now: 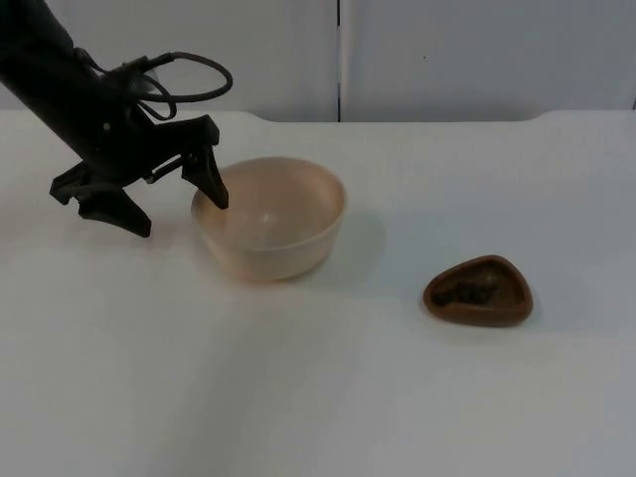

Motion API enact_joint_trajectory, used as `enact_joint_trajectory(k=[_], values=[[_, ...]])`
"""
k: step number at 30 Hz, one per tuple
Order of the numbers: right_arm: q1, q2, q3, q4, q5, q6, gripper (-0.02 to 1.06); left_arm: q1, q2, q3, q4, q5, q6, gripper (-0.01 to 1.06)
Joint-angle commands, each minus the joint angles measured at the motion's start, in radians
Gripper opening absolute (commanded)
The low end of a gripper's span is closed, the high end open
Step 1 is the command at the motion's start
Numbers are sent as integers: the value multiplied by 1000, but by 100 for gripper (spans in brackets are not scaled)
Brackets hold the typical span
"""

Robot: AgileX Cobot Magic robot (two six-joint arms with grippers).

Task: Pick up the bowl with the left hand and pour the coffee beans from the cup into the bowl with the right hand.

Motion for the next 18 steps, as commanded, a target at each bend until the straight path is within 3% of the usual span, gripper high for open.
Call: enact_joint_trajectory(k=[1, 5, 18], values=[[-5, -3, 0, -1, -5, 2, 105, -3, -2, -7, -17, 1, 5, 75], [-5, -3, 0, -1, -5, 2, 105, -5, -1, -7, -17, 1, 5, 68], [-5, -3, 0, -15, -5, 2, 105, -31, 22, -7, -28, -1, 39, 68]])
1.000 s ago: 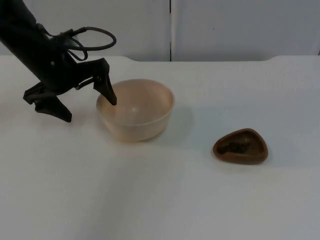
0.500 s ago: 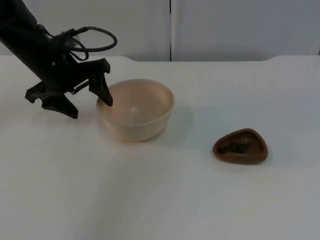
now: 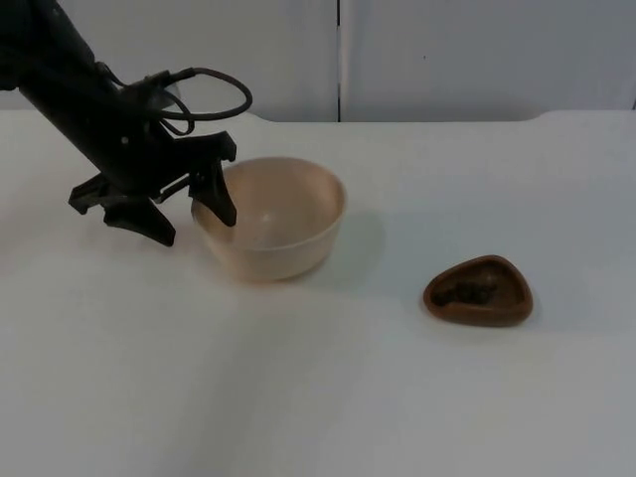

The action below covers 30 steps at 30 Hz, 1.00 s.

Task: Pick up the bowl with the left hand and pour the coffee beans from the cup into the bowl with the right hand.

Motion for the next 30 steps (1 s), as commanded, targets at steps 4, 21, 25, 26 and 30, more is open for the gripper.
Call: enact_joint_trajectory(k=[4, 21, 25, 26, 30], values=[[-5, -3, 0, -19, -5, 2, 105, 7, -2, -6, -19, 1, 5, 68], [-5, -3, 0, -23, -5, 2, 105, 9, -2, -6, -30, 1, 5, 52], [-5, -3, 0, -23, -5, 2, 105, 9, -2, -6, -30, 6, 5, 32], [-5, -3, 0, -23, -5, 2, 105, 9, -2, -6, -30, 6, 5, 32], [-5, -3, 0, -23, -5, 2, 105, 9, -2, -6, -30, 13, 5, 8]])
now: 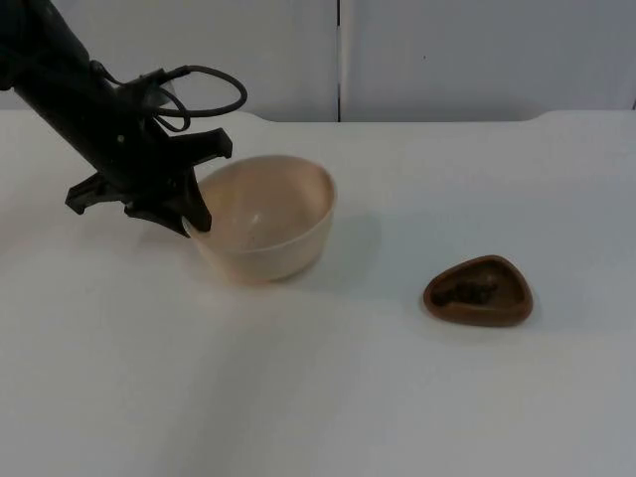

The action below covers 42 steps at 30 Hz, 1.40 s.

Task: Pick up the bowl with the left hand and pour the coffee beans from the cup into the bowl with the right hand.

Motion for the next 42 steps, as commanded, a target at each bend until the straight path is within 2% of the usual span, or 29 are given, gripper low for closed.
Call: enact_joint_trajectory(k=[1, 2, 3, 10, 21, 25, 29, 33, 36, 42], values=[[-5, -3, 0, -5, -5, 2, 105, 1, -2, -6, -15, 11, 3, 8], [-5, -3, 0, -5, -5, 2, 105, 1, -2, -6, -15, 11, 3, 1], [-5, -3, 0, -5, -5, 2, 105, 1, -6, -6, -15, 11, 3, 0], [-5, -3, 0, -5, -5, 2, 105, -1, -34, -6, -15, 16, -4, 0], [-5, -3, 0, -5, -5, 2, 105, -1, -108, -4, 19, 95, -60, 0], [-5, -3, 0, -5, -5, 2, 105, -15, -134, 5, 92, 123, -113, 0], [-5, -3, 0, -5, -5, 2, 105, -80, -187, 7, 250, 172, -189, 0], [-5, -3, 0, -5, -5, 2, 105, -114, -222, 7, 267, 195, -189, 0], [-5, -3, 0, -5, -5, 2, 105, -151, -295, 53, 269, 174, -189, 0], [-5, -3, 0, -5, -5, 2, 105, -169, -385, 171, 272, 149, -180, 0]])
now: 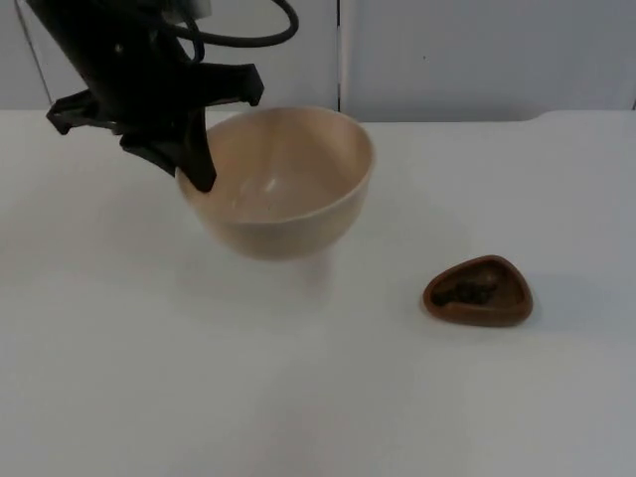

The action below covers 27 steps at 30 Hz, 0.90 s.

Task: Pick up the bowl with the left hand and pour the coffee beans from the cup into the bowl with the right hand.

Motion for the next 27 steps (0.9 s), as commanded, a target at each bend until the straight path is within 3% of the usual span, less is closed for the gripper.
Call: enact_joint_trajectory(k=[1, 10, 16, 20, 27], values=[[-5, -3, 0, -5, -5, 2, 105, -5, -51, 56, 10, -8, 7, 0], [-5, -3, 0, -5, -5, 2, 105, -13, -179, 297, -1, -69, 13, 0], [-5, -3, 0, -5, -5, 2, 105, -70, -182, 340, 6, -79, 13, 0], [-5, -3, 0, -5, -5, 2, 105, -167, -182, 347, 19, -99, 26, 0], [-5, -3, 0, -5, -5, 2, 105, -220, -184, 347, 4, -97, 44, 0]])
